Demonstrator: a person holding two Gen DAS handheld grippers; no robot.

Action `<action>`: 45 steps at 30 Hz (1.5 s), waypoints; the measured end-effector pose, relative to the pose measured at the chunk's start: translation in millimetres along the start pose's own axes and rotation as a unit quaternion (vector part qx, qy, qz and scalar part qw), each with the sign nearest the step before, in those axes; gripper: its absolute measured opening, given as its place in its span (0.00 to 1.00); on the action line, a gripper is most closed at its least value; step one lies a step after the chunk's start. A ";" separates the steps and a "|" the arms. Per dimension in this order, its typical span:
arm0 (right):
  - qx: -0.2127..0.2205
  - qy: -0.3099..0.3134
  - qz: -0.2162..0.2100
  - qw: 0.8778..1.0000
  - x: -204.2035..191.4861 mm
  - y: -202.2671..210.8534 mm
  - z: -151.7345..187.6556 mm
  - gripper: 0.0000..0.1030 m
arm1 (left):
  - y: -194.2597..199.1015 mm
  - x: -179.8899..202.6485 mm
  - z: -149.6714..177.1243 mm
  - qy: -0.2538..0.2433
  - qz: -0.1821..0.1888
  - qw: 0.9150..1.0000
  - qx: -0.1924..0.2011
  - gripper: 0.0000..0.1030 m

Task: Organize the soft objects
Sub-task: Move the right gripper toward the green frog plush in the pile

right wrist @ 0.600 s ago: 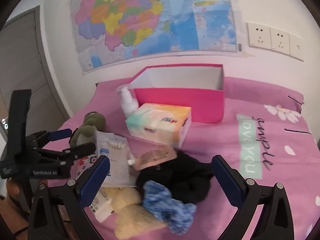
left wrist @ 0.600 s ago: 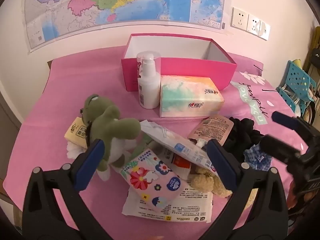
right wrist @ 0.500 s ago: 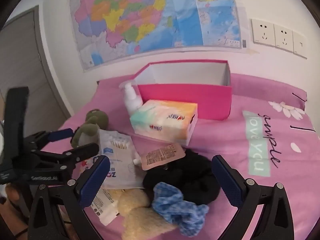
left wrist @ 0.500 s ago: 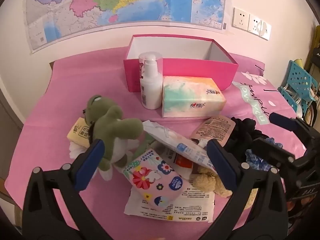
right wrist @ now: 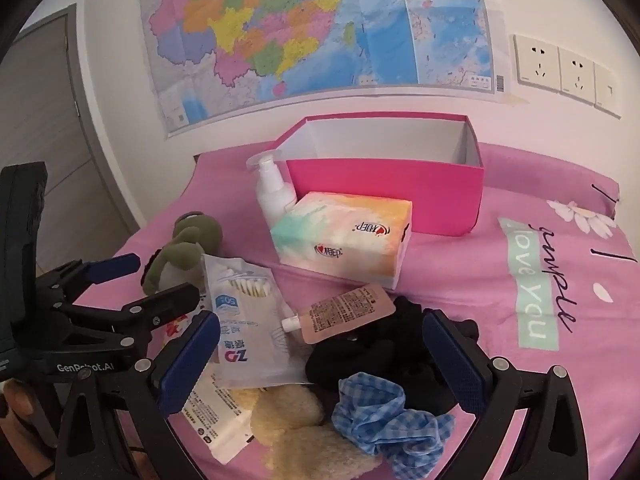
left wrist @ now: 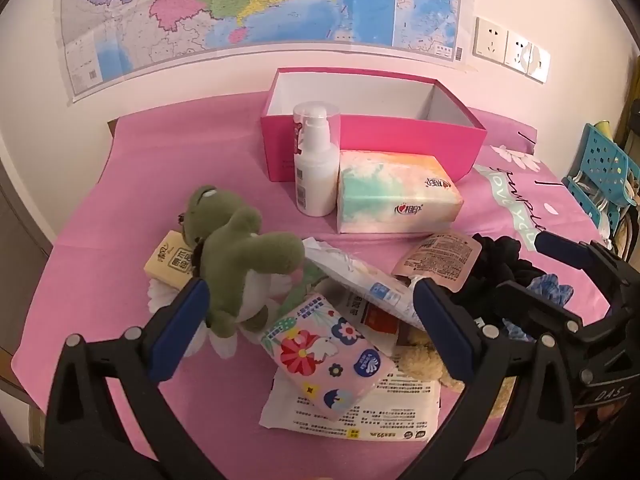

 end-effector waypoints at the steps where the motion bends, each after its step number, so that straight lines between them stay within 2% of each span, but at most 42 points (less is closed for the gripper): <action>1: -0.002 -0.001 -0.002 1.000 0.8 0.0 -0.6 1.00 | 0.1 -0.3 -0.1 0.000 0.000 1.000 0.000 0.99; 30: -0.014 -0.012 -0.013 1.000 -2.0 -5.9 6.3 1.00 | -1.1 -2.8 3.1 0.003 0.001 1.000 -0.002 0.99; 38: -0.026 -0.008 -0.032 0.999 -11.4 -10.4 10.3 1.00 | 0.8 -27.8 4.8 0.018 0.012 1.000 0.004 0.99; 41: -0.032 -0.001 -0.043 0.999 -18.5 -13.1 12.1 0.98 | -0.4 -38.3 6.5 0.022 0.012 1.000 0.003 0.99; 45: -0.046 0.014 -0.064 0.997 -30.8 -16.9 17.4 0.87 | -3.3 -48.3 8.6 0.027 0.011 1.000 0.002 0.99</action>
Point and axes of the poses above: each gripper's, at about its wrist camera, not at the fingertips, and y roughly against the way its jaws point, x to its right, z to its underside, the point moved 10 cm from there along -y, roughly the way its jaws point, and after that the axes turned 15 degrees about x, right-handed, at the moved point
